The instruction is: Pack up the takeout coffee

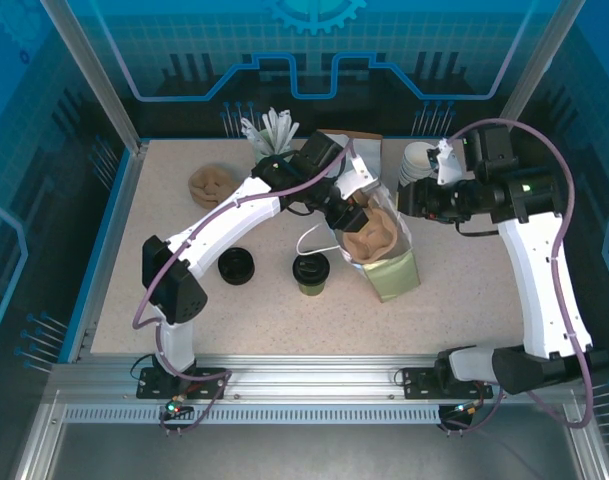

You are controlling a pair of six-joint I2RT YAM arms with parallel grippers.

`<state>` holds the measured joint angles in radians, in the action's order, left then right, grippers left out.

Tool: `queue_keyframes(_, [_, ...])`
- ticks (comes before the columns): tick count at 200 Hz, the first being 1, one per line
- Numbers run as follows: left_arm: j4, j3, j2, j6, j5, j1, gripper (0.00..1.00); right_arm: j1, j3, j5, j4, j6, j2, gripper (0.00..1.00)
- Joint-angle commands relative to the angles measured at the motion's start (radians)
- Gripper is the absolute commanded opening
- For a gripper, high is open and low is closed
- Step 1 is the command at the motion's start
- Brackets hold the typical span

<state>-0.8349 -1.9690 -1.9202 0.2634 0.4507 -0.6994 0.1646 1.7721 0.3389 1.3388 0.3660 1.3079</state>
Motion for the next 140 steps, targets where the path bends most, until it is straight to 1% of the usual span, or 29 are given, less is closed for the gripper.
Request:
queue_keyframes(1, [-0.027,-0.045,-0.031,-0.024,0.02,0.009,0.37,-0.014,0.01,-0.052,0.09,0.009,-0.043,0.47])
queue_keyframes(65, [-0.026,-0.052,-0.051,-0.044,0.013,0.007,0.36,-0.014,-0.169,-0.125,0.07,0.041,-0.132,0.48])
queue_keyframes(97, [-0.025,-0.05,-0.054,-0.052,-0.002,0.002,0.37,-0.013,-0.233,-0.107,0.028,0.045,-0.151,0.5])
queue_keyframes(140, [-0.027,-0.048,-0.057,-0.034,-0.051,-0.031,0.37,-0.012,-0.277,-0.078,-0.043,0.041,-0.159,0.5])
